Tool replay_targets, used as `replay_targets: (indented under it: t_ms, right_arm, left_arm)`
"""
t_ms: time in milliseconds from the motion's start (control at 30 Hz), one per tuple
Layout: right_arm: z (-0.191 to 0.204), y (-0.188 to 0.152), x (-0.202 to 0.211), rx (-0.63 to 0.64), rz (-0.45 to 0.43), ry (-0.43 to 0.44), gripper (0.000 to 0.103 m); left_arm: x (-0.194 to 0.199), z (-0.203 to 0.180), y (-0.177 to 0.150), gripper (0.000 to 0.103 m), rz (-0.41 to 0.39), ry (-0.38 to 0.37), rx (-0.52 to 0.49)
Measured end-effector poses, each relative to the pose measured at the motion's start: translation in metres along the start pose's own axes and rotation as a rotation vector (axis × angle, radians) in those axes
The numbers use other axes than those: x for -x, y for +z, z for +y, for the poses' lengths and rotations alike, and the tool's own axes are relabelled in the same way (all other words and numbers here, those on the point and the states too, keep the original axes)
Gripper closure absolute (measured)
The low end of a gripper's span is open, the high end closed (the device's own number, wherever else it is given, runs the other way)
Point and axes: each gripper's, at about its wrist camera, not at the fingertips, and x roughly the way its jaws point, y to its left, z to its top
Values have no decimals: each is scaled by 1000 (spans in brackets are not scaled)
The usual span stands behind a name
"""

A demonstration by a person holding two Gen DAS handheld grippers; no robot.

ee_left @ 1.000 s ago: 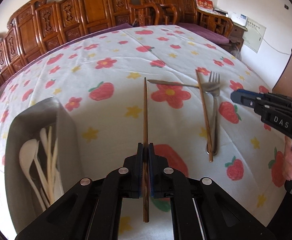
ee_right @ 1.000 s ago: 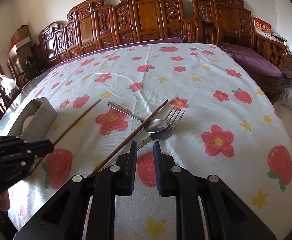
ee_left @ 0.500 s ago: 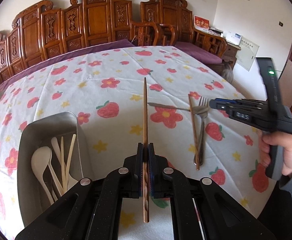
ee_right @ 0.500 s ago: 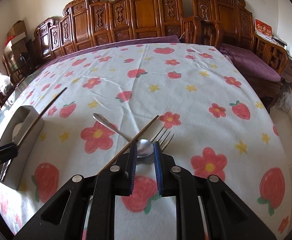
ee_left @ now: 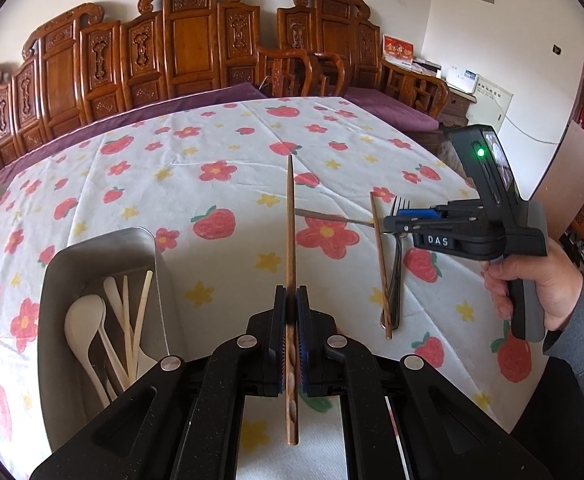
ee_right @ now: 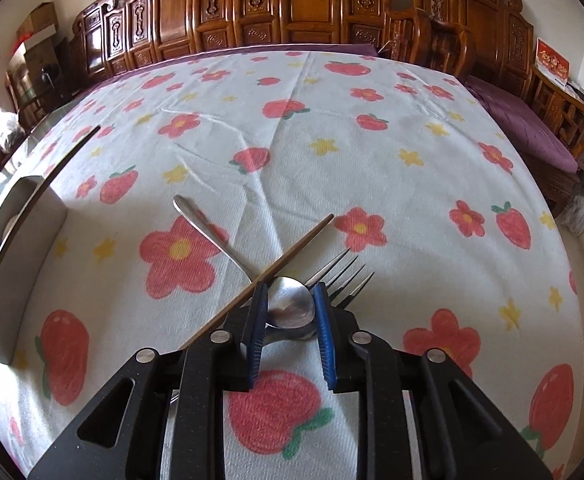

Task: Organize utensils
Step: 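Grasp the steel spoon with the right tool while the left tool lifts the chopstick, then carry the chopstick with the left tool and the steel spoon with the right tool over the tray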

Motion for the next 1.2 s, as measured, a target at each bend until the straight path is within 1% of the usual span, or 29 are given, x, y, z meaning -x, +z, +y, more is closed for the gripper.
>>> replay_targets:
  t_ms: [267, 333, 433, 533, 700, 767, 867, 1067, 1200]
  right_arm:
    - [7, -5, 3, -1, 4, -24, 78]
    - [8, -7, 5, -8, -3, -31, 85]
    - [9, -10, 9, -24, -9, -36, 89]
    - [11, -12, 16, -36, -23, -35, 96]
    - [21, -15, 26, -22, -50, -40, 102]
    - [24, -15, 29, -16, -54, -51, 102]
    - [27, -13, 37, -5, -77, -83, 102]
    - [28, 0, 62, 32, -133, -195, 102]
    - [23, 9, 77, 42, -147, -263, 102]
  left_arm:
    - [3, 3, 1, 99, -7, 5, 7]
    - [4, 4, 3, 99, -12, 6, 9]
    - [6, 6, 3, 99, -18, 6, 12]
    - [9, 6, 4, 99, -25, 7, 13]
    - [14, 7, 4, 99, -37, 6, 11]
    - [17, 9, 5, 99, -42, 8, 13]
    - [25, 13, 6, 99, -56, 13, 19]
    - [41, 25, 8, 99, -83, 22, 38]
    - [52, 32, 8, 99, -96, 33, 48]
